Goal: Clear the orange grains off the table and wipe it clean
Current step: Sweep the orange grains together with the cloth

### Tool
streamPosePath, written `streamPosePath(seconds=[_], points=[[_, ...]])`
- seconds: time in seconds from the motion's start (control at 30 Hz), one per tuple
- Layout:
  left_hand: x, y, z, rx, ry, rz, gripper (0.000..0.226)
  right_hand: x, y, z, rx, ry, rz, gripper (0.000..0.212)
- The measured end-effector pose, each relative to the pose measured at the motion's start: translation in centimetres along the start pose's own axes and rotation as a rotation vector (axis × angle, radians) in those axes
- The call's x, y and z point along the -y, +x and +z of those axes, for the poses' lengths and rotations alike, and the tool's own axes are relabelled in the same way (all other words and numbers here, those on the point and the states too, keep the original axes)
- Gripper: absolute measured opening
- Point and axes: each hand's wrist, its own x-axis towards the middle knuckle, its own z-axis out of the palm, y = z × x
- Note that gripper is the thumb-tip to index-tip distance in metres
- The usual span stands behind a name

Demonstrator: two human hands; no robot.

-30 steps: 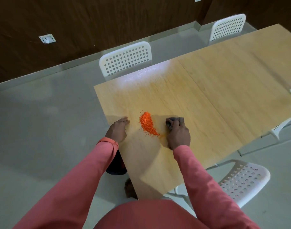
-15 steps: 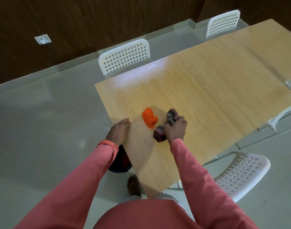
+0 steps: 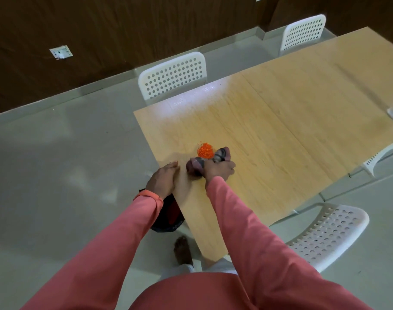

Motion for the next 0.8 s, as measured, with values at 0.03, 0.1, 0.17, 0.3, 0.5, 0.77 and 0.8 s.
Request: streamPosePath(seconds=[0.03, 0.1, 0.17, 0.3, 0.5, 0.77, 0.8], points=[[0.0, 0.1, 0.0, 0.005, -0.005, -0.001, 0.061, -0.1, 0.0, -0.4, -0.010, 0.018, 0.010, 0.059], [0.1, 0.3, 0.0, 0.025, -0.014, 0.005, 0.061, -1.3, 0.2, -1.4, -0.028, 0.000, -0.012, 0.053], [0.2, 0.4, -0.1, 0.050, -0.020, 0.014, 0.059, -2.5, 0.5, -2.6, -0.057, -0.098, -0.106, 0.045], [0.4, 0.4, -0.3, 0.096, -0.021, 0.028, 0.060, -1.6, 3.4, -3.6, -0.083, -0.377, -0.354, 0.038], [0.2, 0.1, -0.4, 0.120, -0.022, 0.016, 0.067, 3.6, 7.0, -1.8, 0.071, -0.757, -0.582, 0.044], [0.1, 0.2, -0.7, 0.145, -0.046, -0.001, 0.073, 7.6, 6.3, 0.4, 0.510, -0.910, -0.733, 0.054], [0.1, 0.2, -0.7, 0.142, -0.049, -0.002, 0.073, 7.8, 6.2, 0.3, 0.574, -0.938, -0.721, 0.048]])
